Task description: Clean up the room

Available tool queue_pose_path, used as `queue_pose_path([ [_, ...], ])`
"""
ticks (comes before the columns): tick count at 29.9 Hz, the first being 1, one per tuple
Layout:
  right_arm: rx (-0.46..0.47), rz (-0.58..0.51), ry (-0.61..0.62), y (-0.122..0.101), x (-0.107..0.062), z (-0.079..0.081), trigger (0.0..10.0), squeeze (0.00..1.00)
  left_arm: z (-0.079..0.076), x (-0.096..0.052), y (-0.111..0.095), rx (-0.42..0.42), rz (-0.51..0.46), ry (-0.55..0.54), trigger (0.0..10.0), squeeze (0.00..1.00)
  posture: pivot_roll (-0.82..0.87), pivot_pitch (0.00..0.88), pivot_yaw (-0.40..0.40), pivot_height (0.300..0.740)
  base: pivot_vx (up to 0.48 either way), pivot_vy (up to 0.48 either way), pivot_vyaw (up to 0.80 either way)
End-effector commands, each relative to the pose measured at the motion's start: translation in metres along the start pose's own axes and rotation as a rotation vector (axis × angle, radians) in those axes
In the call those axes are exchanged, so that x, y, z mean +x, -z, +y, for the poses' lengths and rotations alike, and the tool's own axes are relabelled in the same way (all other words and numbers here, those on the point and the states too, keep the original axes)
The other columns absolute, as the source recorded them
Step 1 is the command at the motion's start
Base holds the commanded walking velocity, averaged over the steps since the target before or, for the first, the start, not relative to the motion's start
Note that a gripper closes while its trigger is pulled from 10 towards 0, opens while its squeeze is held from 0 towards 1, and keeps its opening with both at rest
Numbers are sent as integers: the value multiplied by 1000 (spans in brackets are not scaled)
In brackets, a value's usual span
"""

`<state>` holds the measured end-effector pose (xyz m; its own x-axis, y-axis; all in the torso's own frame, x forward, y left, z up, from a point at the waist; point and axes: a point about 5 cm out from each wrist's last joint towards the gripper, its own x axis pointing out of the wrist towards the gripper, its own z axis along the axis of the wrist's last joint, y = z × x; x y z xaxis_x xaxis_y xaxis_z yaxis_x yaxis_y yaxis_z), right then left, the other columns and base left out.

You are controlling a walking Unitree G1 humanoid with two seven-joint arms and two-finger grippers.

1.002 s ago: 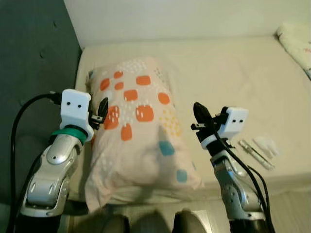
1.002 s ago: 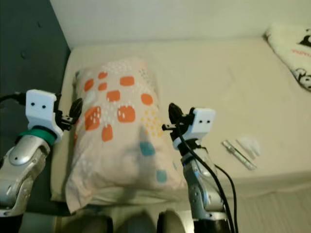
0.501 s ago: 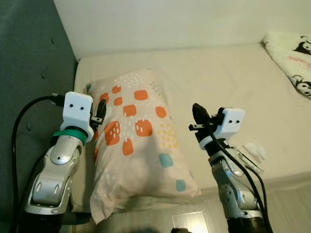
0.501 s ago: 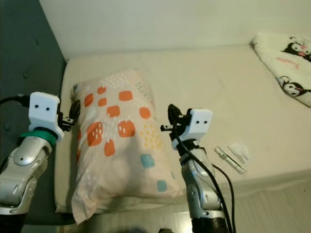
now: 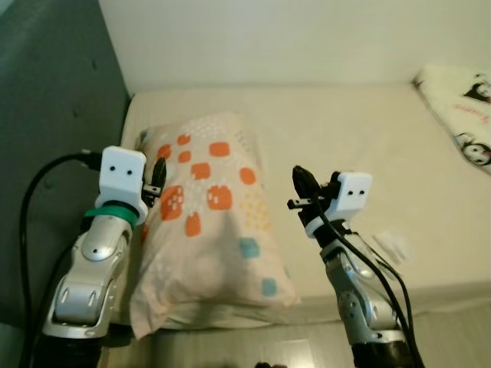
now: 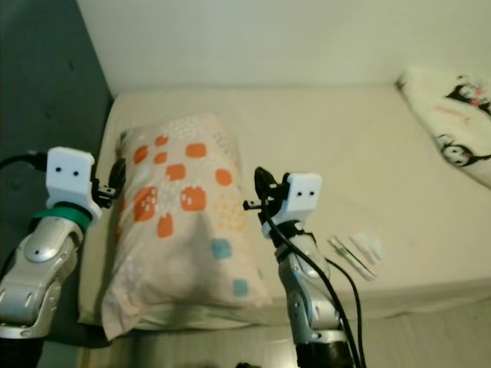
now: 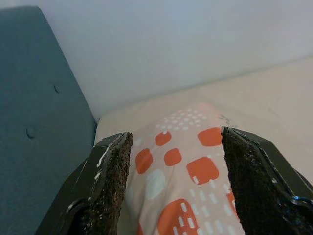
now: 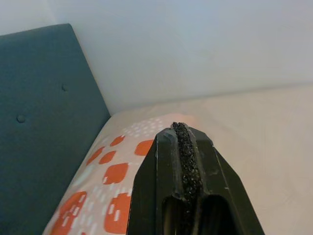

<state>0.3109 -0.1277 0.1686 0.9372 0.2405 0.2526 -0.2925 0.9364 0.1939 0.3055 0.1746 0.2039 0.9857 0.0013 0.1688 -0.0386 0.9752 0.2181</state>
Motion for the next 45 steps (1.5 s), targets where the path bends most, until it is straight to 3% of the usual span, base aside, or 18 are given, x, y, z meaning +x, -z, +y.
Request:
queue_pose_path([
  [1, 6, 13, -1, 5, -2, 1, 10000, 0, 4, -1, 4, 15, 8, -15, 10000, 0, 90, 91, 20, 735, 0, -379, 0],
  [45, -4, 25, -15, 9, -2, 1, 10000, 0, 0, 2, 4, 1, -1, -11, 10000, 0, 87, 89, 12, 735, 0, -355, 0],
])
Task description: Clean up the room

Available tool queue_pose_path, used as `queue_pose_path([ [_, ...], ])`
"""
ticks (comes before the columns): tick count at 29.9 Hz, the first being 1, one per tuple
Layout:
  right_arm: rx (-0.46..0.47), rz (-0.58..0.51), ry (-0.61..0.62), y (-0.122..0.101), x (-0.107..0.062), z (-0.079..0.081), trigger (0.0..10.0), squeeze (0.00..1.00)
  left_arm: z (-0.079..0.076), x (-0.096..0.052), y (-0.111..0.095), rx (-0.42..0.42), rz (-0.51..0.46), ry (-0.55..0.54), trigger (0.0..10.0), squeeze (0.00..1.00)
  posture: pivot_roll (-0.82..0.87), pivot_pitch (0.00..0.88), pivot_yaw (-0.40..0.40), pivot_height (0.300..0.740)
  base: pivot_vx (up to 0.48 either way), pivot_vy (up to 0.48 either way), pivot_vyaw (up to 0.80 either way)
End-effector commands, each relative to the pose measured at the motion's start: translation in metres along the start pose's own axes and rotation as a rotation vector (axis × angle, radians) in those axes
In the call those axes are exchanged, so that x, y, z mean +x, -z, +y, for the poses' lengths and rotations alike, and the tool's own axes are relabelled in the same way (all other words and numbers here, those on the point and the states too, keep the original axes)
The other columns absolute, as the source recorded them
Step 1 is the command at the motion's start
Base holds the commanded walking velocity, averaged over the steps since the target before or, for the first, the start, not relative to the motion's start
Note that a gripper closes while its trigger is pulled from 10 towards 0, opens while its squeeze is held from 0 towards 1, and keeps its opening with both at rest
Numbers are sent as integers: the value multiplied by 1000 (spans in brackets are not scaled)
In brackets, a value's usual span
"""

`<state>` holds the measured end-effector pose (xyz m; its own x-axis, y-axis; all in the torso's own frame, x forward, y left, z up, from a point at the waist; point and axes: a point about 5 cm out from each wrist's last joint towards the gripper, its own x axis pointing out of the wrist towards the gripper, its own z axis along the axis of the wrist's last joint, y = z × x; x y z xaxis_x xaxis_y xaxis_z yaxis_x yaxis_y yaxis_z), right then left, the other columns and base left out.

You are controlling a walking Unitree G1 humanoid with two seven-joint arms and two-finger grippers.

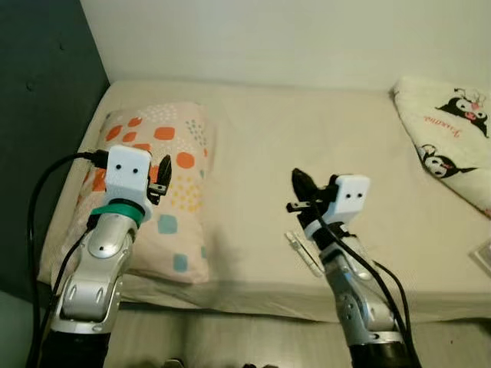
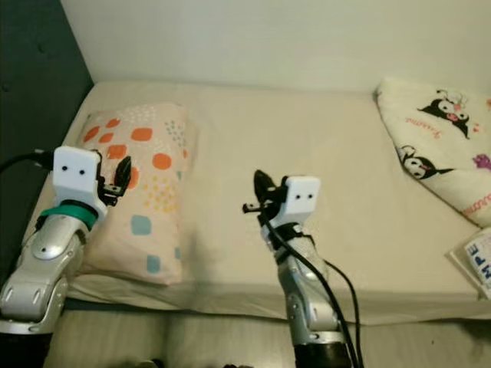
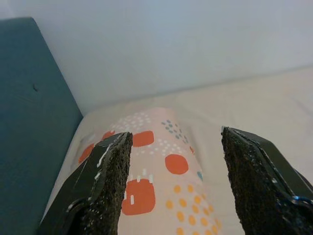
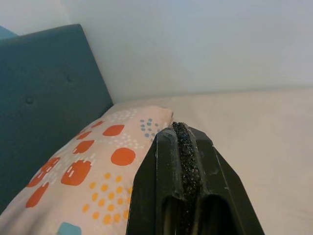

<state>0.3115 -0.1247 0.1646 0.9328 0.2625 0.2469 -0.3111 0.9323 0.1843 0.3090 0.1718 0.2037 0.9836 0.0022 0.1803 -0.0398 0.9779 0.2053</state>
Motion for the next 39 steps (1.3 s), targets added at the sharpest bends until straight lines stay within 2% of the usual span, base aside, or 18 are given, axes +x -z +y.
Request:
queue_pose_path([
  [1, 0, 16, 4, 4, -2, -1, 10000, 0, 3, -2, 4, 13, 10, -8, 10000, 0, 87, 89, 12, 735, 0, -334, 0],
  [23, -2, 23, -2, 6, -2, 0, 10000, 0, 3, -2, 4, 8, 8, -11, 10000, 0, 89, 89, 10, 735, 0, -334, 0],
  [29, -2, 25, -1, 6, -3, 0, 10000, 0, 4, -3, 6, -36, 15, -13, 10000, 0, 90, 95, 10, 735, 0, 129, 0],
  [33, -3, 25, -1, 6, -3, 0, 10000, 0, 4, -4, 6, -42, 15, -11, 10000, 0, 89, 96, 8, 735, 0, 457, 0],
  [39, -6, 27, -2, 7, -3, -1, 10000, 0, 2, -4, 7, -38, 14, -3, 10000, 0, 88, 96, 7, 735, 0, 0, 0],
])
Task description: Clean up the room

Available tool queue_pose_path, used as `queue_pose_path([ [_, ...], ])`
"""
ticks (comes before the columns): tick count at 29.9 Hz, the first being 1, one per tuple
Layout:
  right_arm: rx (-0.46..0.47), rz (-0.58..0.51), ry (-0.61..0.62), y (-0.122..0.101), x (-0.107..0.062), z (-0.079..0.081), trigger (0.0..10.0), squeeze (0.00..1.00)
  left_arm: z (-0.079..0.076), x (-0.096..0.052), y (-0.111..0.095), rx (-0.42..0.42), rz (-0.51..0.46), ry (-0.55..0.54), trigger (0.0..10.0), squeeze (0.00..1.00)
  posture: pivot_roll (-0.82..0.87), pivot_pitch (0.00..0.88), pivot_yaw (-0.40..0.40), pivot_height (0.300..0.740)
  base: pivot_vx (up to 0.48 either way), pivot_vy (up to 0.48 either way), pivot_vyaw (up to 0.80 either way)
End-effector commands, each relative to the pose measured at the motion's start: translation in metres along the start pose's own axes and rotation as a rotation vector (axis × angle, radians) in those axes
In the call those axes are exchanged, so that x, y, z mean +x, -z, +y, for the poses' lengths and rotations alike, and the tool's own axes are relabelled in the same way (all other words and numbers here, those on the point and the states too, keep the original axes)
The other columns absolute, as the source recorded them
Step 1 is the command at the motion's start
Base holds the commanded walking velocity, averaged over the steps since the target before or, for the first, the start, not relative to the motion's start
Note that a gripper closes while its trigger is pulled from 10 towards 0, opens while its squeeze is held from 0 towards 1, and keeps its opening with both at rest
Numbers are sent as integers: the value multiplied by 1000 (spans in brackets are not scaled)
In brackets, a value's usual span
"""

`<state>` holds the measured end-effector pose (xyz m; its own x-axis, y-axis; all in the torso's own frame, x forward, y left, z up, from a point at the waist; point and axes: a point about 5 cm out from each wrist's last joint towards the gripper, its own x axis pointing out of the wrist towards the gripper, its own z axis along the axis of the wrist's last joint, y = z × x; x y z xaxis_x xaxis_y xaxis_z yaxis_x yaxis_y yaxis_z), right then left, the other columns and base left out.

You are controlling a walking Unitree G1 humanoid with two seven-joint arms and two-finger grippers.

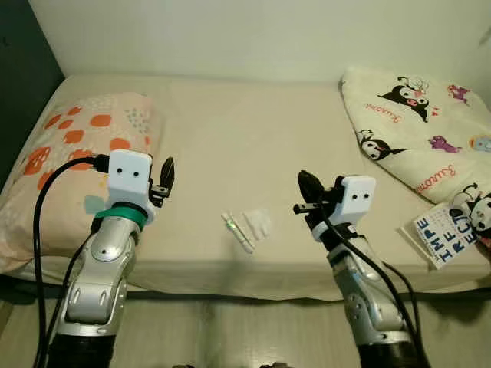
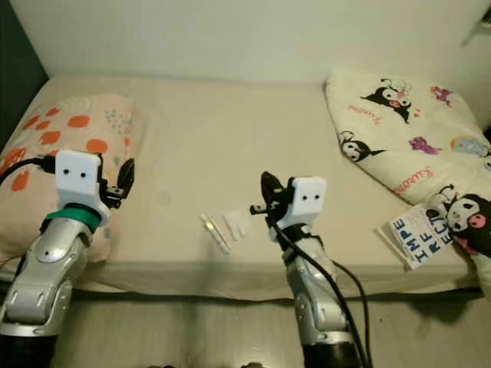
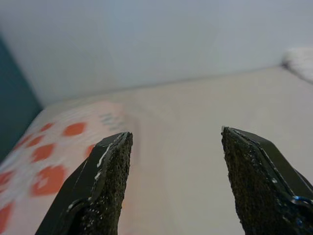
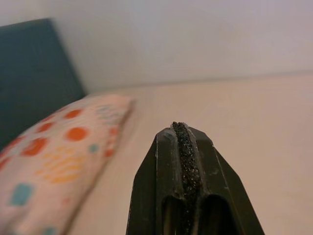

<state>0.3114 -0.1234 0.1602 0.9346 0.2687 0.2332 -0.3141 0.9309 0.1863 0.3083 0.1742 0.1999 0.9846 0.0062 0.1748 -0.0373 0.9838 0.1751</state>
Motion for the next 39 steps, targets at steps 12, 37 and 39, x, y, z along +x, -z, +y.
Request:
queue_pose_path([
  [12, -24, 33, 14, 9, -3, -3, 10000, 0, -10, -1, 22, -49, 110, 144, 10000, 0, 86, 100, 5, 735, 0, 0, 0],
  [37, -79, 99, 112, 25, 8, -13, 10000, 0, -28, -26, 66, 151, 189, 394, 10000, 0, 76, 155, 35, 650, 0, 0, 0],
  [39, -81, 97, 111, 25, 8, -12, 10000, 0, -27, -23, 63, 136, 171, 387, 10000, 0, 72, 159, 33, 640, 0, 0, 0],
])
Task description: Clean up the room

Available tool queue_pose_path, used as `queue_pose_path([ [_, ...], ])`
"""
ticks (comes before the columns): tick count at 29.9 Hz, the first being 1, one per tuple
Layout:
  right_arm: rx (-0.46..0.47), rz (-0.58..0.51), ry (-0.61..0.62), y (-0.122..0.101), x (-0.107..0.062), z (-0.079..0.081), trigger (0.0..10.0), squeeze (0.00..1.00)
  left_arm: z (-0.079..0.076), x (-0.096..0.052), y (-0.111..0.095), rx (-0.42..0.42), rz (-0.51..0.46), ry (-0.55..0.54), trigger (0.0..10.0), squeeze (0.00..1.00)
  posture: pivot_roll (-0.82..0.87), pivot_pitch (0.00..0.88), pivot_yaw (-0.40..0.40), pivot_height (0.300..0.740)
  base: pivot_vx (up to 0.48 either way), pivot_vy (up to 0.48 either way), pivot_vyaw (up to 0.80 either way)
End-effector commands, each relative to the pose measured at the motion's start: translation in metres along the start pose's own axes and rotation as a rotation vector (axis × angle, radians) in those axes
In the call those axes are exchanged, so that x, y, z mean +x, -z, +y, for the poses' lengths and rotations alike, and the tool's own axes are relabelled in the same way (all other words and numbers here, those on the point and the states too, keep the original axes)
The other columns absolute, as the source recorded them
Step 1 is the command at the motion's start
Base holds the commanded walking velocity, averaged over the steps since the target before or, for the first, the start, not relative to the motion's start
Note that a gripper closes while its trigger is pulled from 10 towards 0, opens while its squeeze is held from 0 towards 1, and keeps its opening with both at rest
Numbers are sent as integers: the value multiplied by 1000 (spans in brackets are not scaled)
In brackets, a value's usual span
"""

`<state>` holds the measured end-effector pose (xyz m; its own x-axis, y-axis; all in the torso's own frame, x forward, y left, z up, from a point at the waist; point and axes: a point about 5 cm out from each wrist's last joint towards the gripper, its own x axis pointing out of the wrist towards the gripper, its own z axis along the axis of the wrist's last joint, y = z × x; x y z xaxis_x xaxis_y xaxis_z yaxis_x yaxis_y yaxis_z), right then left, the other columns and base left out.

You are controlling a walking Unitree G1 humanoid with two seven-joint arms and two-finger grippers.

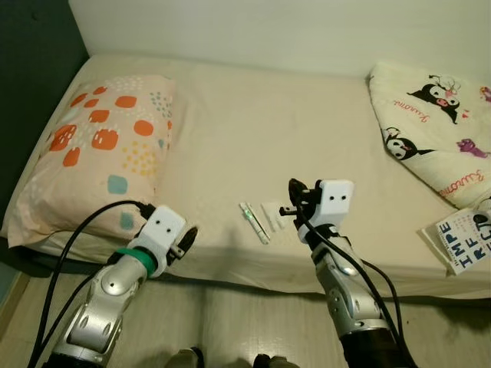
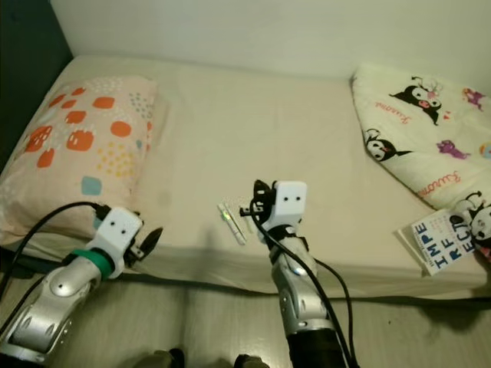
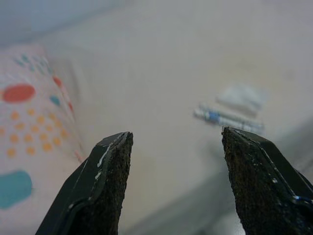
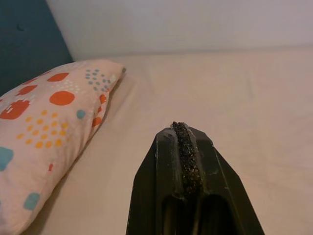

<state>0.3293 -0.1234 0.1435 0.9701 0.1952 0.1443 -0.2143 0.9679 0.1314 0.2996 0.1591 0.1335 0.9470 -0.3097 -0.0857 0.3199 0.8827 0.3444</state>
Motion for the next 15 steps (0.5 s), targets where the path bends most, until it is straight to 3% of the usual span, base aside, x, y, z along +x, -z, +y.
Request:
queue_pose_path([
  [1, -7, 21, 17, 7, -4, -3, 10000, 0, -2, -2, 3, -21, 1, 8, 10000, 0, 72, 159, 33, 640, 0, 0, 0],
  [15, -12, 21, 5, 8, -4, 0, 10000, 0, 1, -4, 3, -31, -20, -11, 10000, 0, 73, 167, 21, 565, 0, 0, 0],
])
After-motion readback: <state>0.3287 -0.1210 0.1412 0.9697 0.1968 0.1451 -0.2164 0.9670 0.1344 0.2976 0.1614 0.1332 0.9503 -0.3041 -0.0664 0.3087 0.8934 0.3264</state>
